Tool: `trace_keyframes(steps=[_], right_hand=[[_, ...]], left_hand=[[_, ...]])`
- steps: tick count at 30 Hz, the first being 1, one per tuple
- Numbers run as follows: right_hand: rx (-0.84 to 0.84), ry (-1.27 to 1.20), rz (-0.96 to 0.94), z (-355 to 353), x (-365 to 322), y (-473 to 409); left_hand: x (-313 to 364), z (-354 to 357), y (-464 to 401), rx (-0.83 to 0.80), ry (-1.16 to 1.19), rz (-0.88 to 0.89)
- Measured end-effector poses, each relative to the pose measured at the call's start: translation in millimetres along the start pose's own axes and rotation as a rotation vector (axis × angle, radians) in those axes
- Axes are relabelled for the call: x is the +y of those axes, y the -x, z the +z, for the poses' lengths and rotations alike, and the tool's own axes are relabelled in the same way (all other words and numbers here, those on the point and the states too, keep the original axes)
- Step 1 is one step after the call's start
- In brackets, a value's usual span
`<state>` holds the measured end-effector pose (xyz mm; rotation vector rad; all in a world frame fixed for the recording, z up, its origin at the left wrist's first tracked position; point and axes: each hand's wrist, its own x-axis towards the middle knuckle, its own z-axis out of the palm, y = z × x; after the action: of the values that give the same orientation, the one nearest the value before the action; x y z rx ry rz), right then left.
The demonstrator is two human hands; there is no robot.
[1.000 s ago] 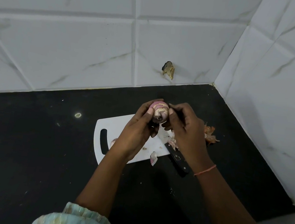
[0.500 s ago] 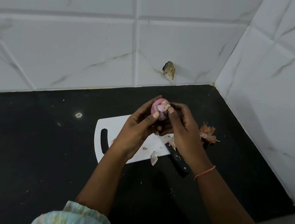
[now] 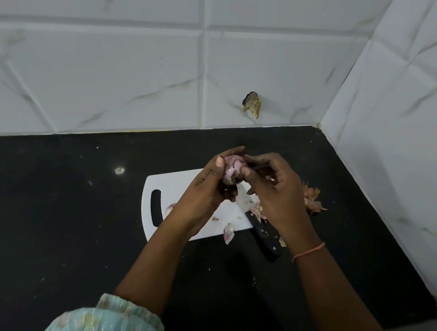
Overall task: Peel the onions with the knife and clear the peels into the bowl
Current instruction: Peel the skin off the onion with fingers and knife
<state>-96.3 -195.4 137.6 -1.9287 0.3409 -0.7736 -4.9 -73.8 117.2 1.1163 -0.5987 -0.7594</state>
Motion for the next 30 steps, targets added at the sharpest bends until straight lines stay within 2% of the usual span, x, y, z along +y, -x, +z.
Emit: trace_keyframes(steps=[7,14,24,27,30], right_hand=[[-0.029,0.247,-0.204,-4,-1,-2],[-0.044,0.377,-0.254,-1,1,1],[-0.11,0.436,-0.092,12,7,-5],[-0.115,0.338,-0.008,12,8,-8],[-0.109,0.058,0.2,12,8,-7]], left_hand=[[2,3,3,0.041,0.06,-0.045],[2,8,5,0.09,0.166,-0.169],[-7,5,0,0.162,0.257,-0.275],[-6,3,-2,0.143,0.314,-0.29],[-3,1,-5,0.105,0.426,-0.299]])
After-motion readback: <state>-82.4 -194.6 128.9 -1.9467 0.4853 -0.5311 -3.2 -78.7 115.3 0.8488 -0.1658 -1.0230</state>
